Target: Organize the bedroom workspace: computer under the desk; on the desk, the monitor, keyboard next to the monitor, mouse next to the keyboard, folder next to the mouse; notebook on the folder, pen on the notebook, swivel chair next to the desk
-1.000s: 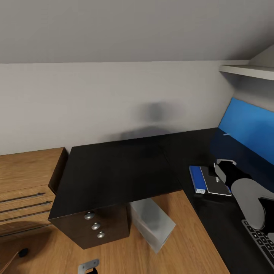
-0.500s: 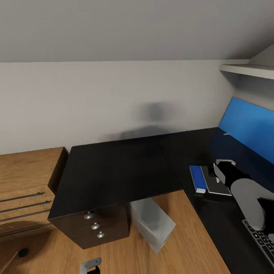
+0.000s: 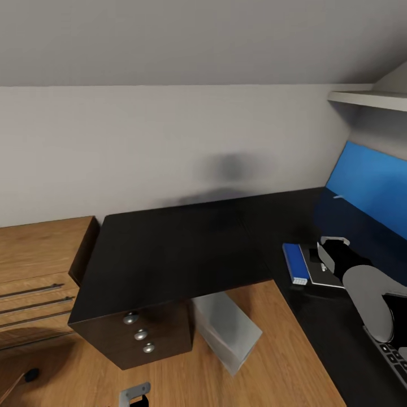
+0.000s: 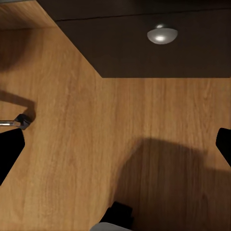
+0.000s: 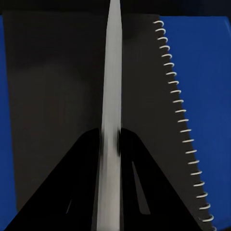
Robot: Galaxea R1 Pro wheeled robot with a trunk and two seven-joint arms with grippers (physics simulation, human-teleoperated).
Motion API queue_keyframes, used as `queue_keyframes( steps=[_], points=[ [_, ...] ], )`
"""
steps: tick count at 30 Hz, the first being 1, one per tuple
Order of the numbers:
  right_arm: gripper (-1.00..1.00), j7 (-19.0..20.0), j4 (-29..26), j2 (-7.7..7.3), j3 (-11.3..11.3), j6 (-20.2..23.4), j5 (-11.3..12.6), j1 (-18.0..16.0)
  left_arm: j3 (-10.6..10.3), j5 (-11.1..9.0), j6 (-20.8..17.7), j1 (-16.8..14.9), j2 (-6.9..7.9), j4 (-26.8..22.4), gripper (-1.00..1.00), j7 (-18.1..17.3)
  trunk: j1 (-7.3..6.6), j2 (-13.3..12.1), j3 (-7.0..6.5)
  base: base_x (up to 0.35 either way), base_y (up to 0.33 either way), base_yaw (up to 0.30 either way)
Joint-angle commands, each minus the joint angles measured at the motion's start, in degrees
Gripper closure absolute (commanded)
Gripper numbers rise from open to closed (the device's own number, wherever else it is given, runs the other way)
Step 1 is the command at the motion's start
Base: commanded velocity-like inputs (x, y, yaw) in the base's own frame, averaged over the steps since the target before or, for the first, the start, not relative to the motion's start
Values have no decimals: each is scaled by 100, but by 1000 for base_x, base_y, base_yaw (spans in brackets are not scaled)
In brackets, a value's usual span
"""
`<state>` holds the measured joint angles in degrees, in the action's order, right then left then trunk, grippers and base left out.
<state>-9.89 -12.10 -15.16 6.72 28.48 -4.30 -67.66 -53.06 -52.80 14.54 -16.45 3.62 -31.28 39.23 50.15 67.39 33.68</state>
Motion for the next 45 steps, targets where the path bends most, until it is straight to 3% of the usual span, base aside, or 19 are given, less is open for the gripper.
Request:
queue_keyframes(
  steps=[1,6,39,40,45],
  points=[
    [100,5,-9,4,49,25,-36,-3,-50,-55,31,-8,7,-10,-100,32,23,45,24,0,0,0],
    [100,5,-11,4,49,19,-36,-4,-49,-55,31,-8,7,-10,-100,32,133,246,114,0,0,0],
    [100,-13,-20,13,49,-9,-44,-3,-56,-55,31,-8,7,-10,-100,32,133,246,114,0,0,0],
    [-100,-13,-20,13,49,-9,-44,-3,-56,-55,31,-8,7,-10,-100,32,133,246,114,0,0,0],
    [-100,-16,-20,13,49,-9,-45,-2,-56,-55,31,-8,6,-10,-100,32,133,246,114,0,0,0]
  ],
)
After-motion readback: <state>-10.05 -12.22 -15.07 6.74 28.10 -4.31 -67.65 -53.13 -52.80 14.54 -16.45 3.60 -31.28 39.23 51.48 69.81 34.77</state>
